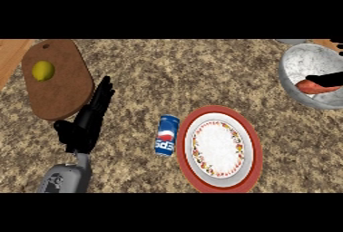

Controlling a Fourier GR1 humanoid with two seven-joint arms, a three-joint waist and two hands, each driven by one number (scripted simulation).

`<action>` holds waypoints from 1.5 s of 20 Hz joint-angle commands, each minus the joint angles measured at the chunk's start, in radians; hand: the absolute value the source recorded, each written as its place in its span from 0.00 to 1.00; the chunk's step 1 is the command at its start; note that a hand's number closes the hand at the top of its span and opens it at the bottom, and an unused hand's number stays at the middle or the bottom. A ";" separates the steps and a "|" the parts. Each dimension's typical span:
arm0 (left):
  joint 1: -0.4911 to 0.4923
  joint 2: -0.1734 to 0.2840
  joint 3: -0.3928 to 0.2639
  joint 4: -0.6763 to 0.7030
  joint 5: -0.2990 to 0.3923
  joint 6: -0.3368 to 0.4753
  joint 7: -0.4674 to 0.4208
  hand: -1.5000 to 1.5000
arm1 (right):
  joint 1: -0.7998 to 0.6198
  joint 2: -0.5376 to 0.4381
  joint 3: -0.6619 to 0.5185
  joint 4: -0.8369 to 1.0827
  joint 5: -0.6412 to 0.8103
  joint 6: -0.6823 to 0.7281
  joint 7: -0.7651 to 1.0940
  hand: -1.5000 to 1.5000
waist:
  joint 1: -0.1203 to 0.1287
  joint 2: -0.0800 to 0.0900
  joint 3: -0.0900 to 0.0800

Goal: Pick the sweet potato from the plate and place it in the bowl

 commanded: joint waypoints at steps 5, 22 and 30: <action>0.016 -0.025 -0.009 -0.027 -0.013 0.024 0.016 0.50 | -0.018 -0.002 -0.124 -0.028 -0.117 -0.061 -0.161 0.00 | -0.015 -0.010 -0.002; 0.024 0.004 0.035 -0.005 -0.010 -0.011 -0.002 0.50 | 0.152 -0.169 -0.291 -0.030 -0.373 0.379 -0.177 0.00 | -0.030 -0.013 -0.003; 0.000 0.036 0.085 -0.027 0.030 -0.058 0.029 0.50 | 0.268 -0.176 -0.278 -0.129 -0.430 0.466 -0.175 0.00 | -0.033 -0.015 -0.003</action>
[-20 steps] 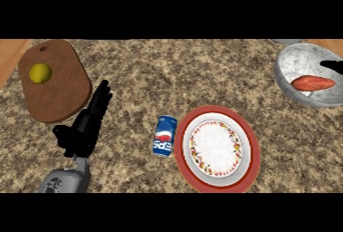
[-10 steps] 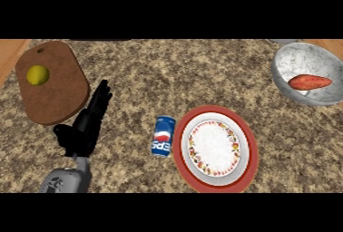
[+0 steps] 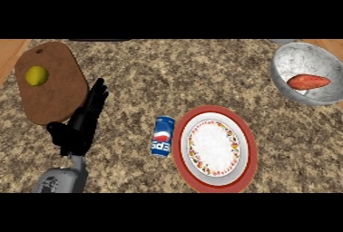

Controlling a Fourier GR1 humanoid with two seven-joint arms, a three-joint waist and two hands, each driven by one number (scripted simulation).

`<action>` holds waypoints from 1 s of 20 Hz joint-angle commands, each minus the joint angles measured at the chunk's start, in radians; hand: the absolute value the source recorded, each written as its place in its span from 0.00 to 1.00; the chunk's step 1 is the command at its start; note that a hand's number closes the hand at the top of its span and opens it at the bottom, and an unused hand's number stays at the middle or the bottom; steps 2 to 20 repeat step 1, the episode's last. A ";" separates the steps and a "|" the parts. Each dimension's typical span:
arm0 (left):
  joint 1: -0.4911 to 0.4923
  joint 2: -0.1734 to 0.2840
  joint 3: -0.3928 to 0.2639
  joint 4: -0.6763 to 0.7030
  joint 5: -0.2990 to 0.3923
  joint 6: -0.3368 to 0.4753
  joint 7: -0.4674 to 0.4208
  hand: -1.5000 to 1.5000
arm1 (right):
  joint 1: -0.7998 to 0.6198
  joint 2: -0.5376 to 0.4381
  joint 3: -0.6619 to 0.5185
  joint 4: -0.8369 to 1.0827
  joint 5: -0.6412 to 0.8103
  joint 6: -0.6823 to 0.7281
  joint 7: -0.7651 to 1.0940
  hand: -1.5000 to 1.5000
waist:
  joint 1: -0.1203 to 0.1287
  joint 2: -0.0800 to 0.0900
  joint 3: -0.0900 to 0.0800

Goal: Pick the sweet potato from the plate and place it in the bowl

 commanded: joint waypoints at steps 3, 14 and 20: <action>0.061 0.010 0.004 -0.024 0.001 -0.024 -0.031 0.50 | 0.055 0.009 0.019 -0.093 -0.032 0.030 0.035 0.00 | 0.000 -0.002 -0.001; 0.061 0.010 0.004 -0.024 0.001 -0.024 -0.031 0.50 | 0.055 0.009 0.019 -0.093 -0.032 0.030 0.035 0.00 | 0.000 -0.002 -0.001; 0.061 0.010 0.004 -0.024 0.001 -0.024 -0.031 0.50 | 0.055 0.009 0.019 -0.093 -0.032 0.030 0.035 0.00 | 0.000 -0.002 -0.001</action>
